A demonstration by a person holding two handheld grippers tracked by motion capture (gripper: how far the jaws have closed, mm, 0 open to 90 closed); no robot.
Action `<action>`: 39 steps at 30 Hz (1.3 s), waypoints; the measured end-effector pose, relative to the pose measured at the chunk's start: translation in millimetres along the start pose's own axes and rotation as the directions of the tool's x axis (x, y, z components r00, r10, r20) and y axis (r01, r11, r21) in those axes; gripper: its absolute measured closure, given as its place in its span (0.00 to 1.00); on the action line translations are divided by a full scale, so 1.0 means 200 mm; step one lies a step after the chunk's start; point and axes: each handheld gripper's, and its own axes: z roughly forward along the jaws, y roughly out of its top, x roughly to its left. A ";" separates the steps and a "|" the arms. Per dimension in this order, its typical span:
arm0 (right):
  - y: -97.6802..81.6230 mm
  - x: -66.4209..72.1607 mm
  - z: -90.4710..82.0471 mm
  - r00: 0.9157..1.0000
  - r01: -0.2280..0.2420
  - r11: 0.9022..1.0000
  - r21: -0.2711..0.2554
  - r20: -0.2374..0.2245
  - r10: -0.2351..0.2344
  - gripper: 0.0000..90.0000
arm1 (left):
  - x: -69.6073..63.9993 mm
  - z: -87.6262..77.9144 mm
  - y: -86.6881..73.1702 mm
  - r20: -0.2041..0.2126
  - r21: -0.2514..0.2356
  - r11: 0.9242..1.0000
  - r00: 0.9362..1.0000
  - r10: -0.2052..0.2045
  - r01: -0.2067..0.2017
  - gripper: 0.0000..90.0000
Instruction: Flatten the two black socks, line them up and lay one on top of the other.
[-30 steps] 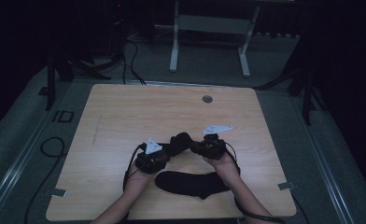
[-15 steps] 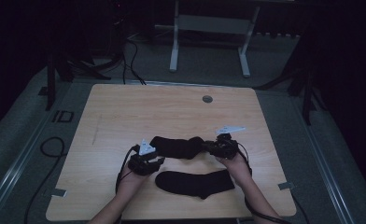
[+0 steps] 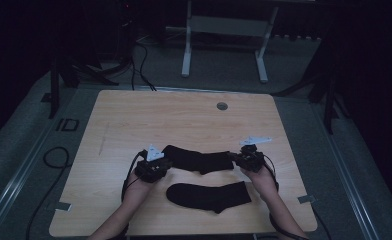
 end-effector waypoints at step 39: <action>-0.20 -0.13 -0.02 0.998 -0.021 0.997 0.075 0.052 0.017 1.00 | -0.03 0.21 0.03 0.037 0.110 0.992 0.998 0.052 -0.056 0.99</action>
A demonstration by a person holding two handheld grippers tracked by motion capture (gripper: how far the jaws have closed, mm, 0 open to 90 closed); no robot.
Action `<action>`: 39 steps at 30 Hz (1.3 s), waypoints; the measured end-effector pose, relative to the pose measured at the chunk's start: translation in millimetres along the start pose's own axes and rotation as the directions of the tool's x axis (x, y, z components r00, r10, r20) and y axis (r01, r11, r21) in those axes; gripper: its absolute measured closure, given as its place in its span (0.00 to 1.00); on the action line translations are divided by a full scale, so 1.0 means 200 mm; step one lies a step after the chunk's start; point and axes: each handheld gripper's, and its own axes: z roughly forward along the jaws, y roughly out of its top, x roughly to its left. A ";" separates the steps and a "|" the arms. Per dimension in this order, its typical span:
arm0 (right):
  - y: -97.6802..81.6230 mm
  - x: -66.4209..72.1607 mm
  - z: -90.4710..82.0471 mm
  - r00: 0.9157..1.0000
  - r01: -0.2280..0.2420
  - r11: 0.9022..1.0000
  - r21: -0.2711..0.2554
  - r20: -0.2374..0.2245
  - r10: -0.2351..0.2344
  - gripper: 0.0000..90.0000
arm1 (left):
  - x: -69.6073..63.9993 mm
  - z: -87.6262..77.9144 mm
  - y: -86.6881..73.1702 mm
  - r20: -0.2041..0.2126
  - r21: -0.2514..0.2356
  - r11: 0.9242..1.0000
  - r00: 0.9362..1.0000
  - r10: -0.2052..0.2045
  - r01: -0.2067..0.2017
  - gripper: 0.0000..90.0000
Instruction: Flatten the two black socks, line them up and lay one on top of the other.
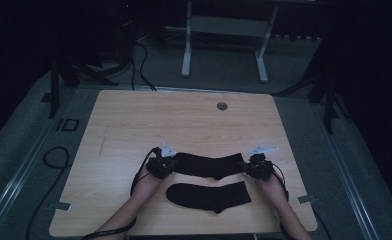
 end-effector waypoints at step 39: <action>-0.16 0.17 -0.38 0.999 0.049 0.998 -0.038 -0.011 -0.049 0.46 | -0.10 -0.37 -0.23 0.167 -0.024 0.998 0.985 -0.048 0.053 0.47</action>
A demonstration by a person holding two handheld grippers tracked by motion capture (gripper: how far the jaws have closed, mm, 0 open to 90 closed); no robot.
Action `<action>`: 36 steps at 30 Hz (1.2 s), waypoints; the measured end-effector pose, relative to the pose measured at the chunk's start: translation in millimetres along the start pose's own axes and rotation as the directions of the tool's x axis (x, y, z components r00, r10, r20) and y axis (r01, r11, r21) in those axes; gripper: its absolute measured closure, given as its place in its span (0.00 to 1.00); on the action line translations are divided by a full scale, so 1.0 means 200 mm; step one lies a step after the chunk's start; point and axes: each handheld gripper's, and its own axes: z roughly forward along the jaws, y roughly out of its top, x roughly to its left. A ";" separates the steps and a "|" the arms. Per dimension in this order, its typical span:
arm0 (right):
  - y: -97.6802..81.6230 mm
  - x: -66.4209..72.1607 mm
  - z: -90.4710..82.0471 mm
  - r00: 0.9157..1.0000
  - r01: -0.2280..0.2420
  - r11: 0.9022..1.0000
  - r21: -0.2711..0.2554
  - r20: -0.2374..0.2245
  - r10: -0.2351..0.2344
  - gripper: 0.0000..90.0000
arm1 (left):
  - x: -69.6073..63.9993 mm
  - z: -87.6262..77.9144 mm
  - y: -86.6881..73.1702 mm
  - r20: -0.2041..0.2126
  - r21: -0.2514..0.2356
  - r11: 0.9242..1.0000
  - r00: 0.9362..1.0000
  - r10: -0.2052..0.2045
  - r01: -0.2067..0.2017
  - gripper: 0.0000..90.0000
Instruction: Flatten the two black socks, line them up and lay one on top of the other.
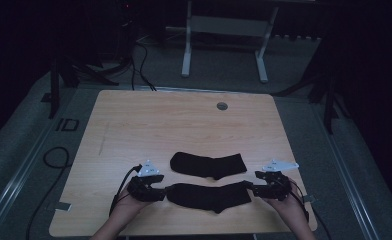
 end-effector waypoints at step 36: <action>-0.08 0.12 0.15 0.999 0.037 0.995 0.089 0.002 -0.038 0.94 | -0.02 0.08 -0.03 -0.006 0.048 0.997 0.998 0.056 -0.056 0.97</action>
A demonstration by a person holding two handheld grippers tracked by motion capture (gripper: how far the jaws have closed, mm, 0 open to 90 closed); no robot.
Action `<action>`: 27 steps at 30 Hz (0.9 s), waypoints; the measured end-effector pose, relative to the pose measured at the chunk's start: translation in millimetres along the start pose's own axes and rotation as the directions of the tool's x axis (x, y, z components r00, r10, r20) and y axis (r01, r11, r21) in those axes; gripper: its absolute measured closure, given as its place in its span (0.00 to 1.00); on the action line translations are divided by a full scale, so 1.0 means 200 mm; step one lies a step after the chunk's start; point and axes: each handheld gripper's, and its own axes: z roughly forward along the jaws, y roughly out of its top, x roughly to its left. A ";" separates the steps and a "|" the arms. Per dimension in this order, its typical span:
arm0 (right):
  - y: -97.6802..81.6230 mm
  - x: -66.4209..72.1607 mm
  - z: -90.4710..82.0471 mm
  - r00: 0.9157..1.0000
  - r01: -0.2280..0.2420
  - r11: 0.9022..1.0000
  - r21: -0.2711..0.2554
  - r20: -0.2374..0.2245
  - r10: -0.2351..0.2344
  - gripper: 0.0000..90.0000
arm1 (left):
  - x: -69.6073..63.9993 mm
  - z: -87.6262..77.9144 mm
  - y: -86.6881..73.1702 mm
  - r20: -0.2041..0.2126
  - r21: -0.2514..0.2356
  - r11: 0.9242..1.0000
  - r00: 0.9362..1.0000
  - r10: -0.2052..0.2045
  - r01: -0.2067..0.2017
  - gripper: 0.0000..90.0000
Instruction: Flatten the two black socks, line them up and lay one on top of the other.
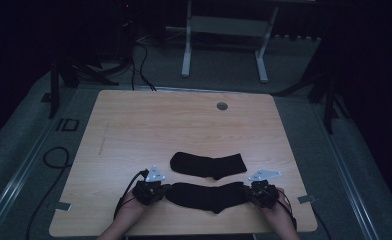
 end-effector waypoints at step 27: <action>0.38 -0.22 -0.15 0.999 -0.010 0.985 -0.171 0.048 0.018 0.95 | 0.20 -0.12 0.41 -0.018 -0.095 0.995 1.000 -0.015 0.013 0.97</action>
